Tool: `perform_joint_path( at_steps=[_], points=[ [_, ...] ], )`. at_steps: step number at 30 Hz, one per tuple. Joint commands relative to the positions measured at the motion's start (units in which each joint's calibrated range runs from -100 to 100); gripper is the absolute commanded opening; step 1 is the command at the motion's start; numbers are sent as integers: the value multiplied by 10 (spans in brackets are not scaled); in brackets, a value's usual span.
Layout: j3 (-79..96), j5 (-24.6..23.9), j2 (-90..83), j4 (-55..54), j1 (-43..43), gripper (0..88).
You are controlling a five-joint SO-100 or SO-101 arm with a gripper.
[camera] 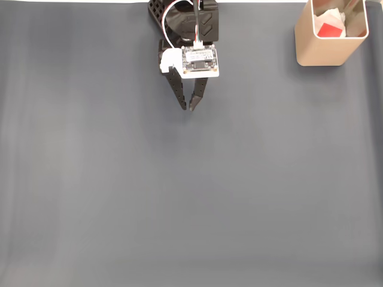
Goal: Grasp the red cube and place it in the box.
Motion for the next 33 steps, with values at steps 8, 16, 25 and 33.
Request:
perform_joint_path(
  at_steps=[8,16,25,33],
  points=[
    [38,-4,-52,54,-4,0],
    [38,-17,-53,122,-5,0],
    [39,-14,-53,187,-6,0],
    [39,-8,-53,231,-6,0]
  ],
)
